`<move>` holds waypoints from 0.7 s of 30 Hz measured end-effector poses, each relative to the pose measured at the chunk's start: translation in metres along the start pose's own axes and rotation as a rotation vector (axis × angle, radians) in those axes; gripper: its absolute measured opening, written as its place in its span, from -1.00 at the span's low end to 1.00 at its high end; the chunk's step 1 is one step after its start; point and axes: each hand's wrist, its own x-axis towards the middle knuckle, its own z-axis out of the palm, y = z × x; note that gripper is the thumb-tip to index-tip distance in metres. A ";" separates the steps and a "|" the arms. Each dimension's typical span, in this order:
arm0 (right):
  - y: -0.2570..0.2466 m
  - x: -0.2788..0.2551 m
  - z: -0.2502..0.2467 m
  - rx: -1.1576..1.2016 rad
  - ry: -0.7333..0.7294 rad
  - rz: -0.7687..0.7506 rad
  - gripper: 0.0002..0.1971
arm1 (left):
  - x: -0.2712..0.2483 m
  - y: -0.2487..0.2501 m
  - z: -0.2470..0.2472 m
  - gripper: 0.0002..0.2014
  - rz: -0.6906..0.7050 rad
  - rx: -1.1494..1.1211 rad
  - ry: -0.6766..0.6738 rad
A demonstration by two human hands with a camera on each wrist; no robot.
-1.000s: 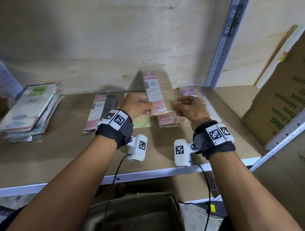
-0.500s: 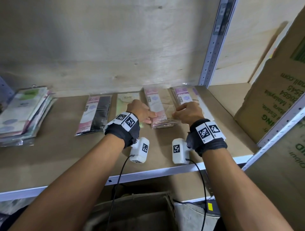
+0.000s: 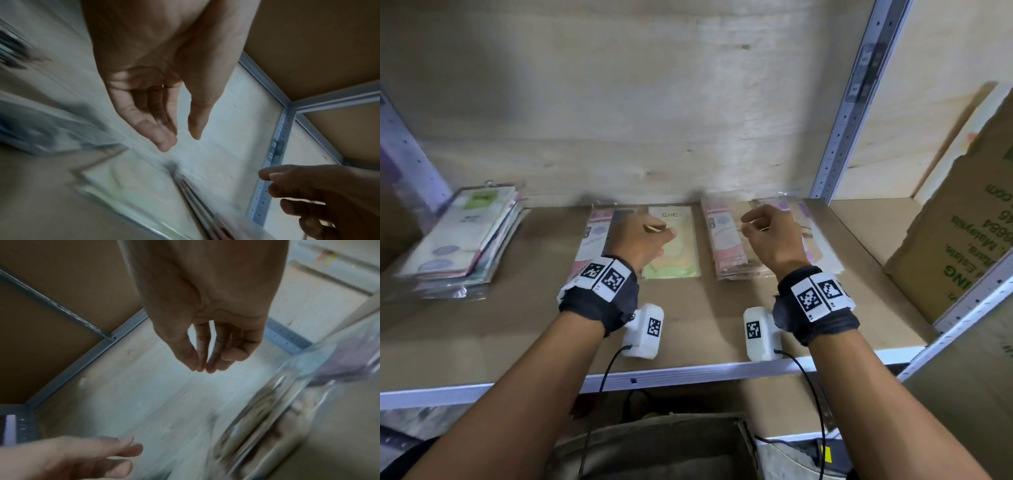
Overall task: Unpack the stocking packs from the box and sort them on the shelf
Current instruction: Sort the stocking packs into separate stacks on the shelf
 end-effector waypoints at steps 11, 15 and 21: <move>-0.081 -0.055 0.117 0.313 -0.499 -0.087 -0.90 | 0.003 -0.051 -0.188 -0.83 -0.004 0.176 0.414; -0.132 -0.062 0.182 0.321 -0.659 -0.072 -0.88 | 0.001 -0.080 -0.252 -0.75 -0.103 0.187 0.481; -0.196 -0.070 0.282 0.291 -0.753 -0.021 -0.76 | -0.007 -0.112 -0.295 -0.82 -0.191 0.164 0.319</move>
